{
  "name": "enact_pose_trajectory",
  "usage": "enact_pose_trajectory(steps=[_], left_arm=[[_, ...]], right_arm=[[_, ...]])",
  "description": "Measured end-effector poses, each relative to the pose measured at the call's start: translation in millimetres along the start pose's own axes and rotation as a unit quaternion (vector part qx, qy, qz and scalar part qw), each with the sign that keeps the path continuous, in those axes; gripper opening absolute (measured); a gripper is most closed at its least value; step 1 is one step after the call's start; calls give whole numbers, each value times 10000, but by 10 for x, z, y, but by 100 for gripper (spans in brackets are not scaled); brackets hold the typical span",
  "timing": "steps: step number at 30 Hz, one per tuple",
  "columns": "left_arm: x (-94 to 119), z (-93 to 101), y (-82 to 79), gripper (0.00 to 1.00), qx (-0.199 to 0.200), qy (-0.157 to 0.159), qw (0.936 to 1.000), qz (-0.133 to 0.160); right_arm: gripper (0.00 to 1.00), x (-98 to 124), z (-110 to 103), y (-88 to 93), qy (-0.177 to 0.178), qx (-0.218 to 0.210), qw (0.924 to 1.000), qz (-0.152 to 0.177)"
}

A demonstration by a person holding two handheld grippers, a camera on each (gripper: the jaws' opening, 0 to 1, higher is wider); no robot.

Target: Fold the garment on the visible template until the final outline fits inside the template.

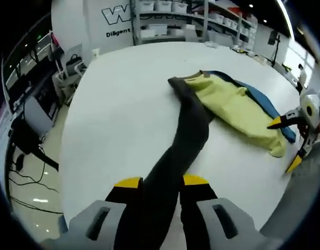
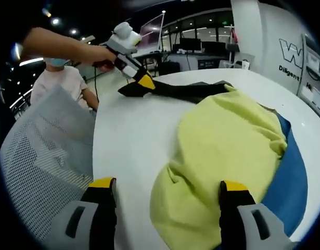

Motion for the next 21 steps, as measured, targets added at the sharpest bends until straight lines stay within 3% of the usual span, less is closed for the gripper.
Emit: enact_pose_trajectory(steps=[4, 8, 15, 18, 21], left_arm=[[-13, -95, -99, 2, 207, -80, 9997, 57], [17, -237, -211, 0, 1128, -32, 9931, 319], [81, -623, -195, 0, 2116, -371, 9755, 474], [147, -822, -122, 0, 1778, -952, 9787, 370], [164, -838, -15, 0, 1594, -927, 9827, 186]], right_arm=[[78, 10, 26, 20, 23, -39, 10000, 6], [78, 17, 28, 23, 33, -79, 9999, 59], [80, 4, 29, 13, 22, -94, 9999, 74], [80, -4, 38, 3, 22, -120, 9999, 63], [81, -4, 27, -5, 8, -143, 9999, 57]])
Point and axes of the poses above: the point that each gripper's makers call its tool centre point, and the gripper's own axes: x roughly backward along the fingers, z roughly to its right, y roughly out of its underside, the point moved 5 cm from there along x, roughly backward along the fingers, and after that the axes turned 5 degrees about y, right-handed, at the moved point
